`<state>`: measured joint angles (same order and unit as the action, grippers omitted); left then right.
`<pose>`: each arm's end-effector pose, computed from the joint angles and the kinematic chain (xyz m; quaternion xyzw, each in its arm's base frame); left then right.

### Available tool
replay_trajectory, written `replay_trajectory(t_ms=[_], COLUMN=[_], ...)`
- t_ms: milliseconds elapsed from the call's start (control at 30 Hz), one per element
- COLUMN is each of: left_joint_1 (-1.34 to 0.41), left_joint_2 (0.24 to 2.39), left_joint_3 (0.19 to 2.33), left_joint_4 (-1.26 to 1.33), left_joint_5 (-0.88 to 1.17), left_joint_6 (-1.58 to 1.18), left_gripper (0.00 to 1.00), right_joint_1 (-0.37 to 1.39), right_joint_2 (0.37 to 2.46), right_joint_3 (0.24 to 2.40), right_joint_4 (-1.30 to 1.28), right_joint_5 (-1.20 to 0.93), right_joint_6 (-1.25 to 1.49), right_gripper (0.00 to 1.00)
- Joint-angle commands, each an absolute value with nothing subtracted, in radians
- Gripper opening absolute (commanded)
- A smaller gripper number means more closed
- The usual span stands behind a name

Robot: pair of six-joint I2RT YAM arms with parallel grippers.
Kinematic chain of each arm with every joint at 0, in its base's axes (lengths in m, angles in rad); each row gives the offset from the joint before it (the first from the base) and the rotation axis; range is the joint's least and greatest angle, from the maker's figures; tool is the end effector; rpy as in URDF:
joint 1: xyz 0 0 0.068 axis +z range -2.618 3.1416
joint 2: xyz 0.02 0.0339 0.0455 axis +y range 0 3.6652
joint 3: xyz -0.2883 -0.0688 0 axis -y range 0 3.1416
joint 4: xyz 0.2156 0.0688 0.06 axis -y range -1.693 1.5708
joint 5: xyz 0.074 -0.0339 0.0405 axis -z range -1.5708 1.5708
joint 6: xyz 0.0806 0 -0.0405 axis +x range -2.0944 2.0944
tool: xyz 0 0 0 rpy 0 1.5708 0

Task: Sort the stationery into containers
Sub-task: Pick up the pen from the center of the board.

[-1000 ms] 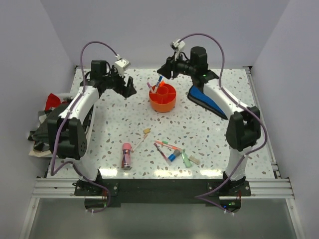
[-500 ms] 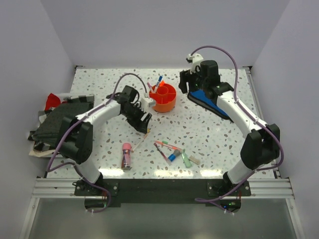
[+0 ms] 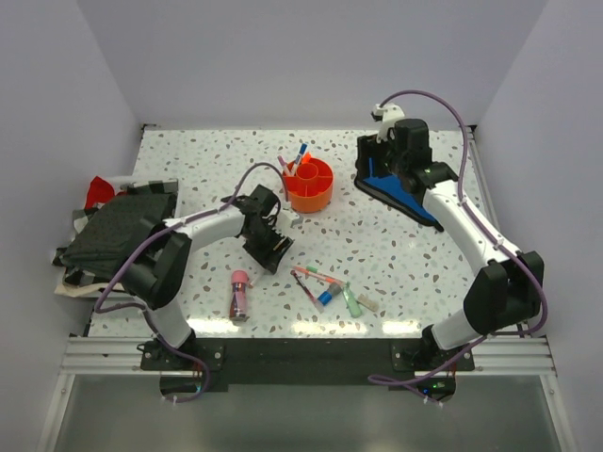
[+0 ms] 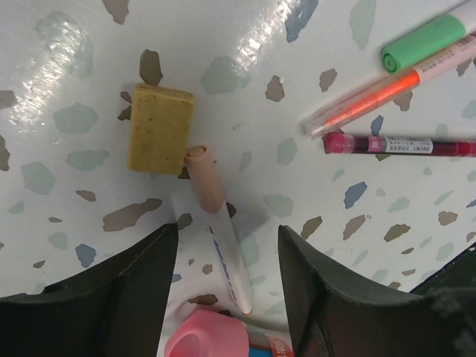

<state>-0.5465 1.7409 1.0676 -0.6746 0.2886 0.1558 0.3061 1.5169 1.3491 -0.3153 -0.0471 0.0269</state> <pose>0.2514 -0.1798 0.1626 0.3533 0.9180 -0.1616 0.0802 0.3458 0.1133 0.3528 -0.1311 0.8455 0.1056 0.5068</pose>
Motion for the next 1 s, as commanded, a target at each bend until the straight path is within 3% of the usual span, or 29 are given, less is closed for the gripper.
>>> replay_trajectory(t_ms=[0, 267, 633, 700, 800, 967], left_joint_1=[-0.557, -0.676, -0.735, -0.736, -0.736, -0.732], left_joint_2=[1.779, 1.773, 1.871, 1.885, 1.894, 1.757], left_joint_3=[1.095, 0.987, 1.000, 1.006, 1.011, 1.052], left_joint_4=[-0.637, -0.558, -0.560, -0.568, -0.578, -0.663], left_joint_5=[0.249, 0.172, 0.060, 0.083, 0.127, 0.306], left_joint_6=[0.141, 0.098, 0.046, 0.052, 0.064, 0.167], left_gripper=[0.58, 0.39, 0.29, 0.22, 0.00, 0.00], right_joint_1=[0.291, 0.273, 0.267, 0.264, 0.261, 0.227], right_joint_2=[1.496, 1.503, 1.490, 1.483, 1.482, 1.485], right_joint_3=[1.325, 1.316, 1.299, 1.296, 1.293, 1.325], right_joint_4=[-0.298, -0.287, -0.287, -0.287, -0.291, -0.319], right_joint_5=[-0.067, -0.063, -0.067, -0.066, -0.061, -0.063], right_joint_6=[0.041, 0.040, 0.035, 0.034, 0.026, 0.025], right_gripper=[0.70, 0.68, 0.68, 0.68, 0.67, 0.67])
